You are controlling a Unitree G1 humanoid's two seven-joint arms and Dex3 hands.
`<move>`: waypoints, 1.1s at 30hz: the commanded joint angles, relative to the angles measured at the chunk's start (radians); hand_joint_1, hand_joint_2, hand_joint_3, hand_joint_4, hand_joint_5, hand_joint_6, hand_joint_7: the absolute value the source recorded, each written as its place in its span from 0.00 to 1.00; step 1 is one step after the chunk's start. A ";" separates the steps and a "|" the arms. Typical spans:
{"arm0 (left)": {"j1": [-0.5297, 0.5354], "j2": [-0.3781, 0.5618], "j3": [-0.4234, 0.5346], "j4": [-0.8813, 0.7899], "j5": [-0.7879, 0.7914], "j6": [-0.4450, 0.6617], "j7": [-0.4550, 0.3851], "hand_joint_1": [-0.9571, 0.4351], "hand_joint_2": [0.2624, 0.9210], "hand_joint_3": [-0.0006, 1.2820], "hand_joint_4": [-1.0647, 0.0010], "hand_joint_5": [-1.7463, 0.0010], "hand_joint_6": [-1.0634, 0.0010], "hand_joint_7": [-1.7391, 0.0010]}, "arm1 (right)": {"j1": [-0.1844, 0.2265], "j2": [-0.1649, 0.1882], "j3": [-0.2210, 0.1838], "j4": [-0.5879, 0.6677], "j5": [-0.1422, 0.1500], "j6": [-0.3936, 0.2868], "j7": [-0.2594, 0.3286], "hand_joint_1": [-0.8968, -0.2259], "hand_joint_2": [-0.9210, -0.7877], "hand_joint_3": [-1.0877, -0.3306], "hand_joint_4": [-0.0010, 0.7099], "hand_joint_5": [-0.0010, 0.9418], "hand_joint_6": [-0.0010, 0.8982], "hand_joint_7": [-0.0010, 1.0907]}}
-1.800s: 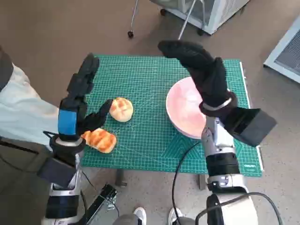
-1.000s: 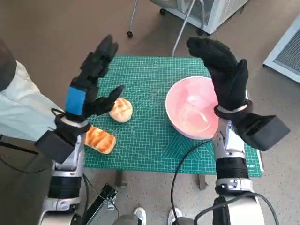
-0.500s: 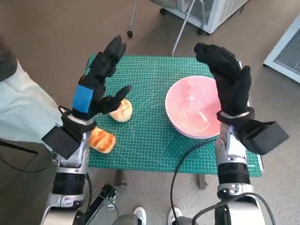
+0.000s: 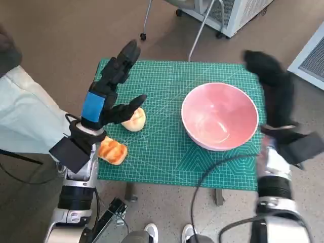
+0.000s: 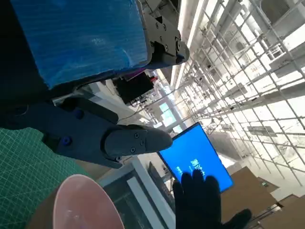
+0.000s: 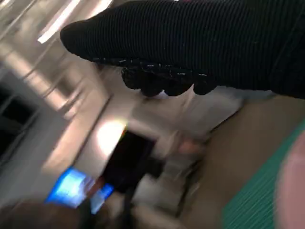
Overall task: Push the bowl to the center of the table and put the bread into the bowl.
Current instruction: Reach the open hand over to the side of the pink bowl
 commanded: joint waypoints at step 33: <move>0.069 0.013 0.021 -0.020 0.011 -0.014 0.024 0.37 1.00 0.22 0.76 1.00 0.77 0.90 | 0.031 0.078 -0.003 0.307 -0.065 0.275 -0.160 0.59 0.00 0.20 0.23 0.08 0.01 0.50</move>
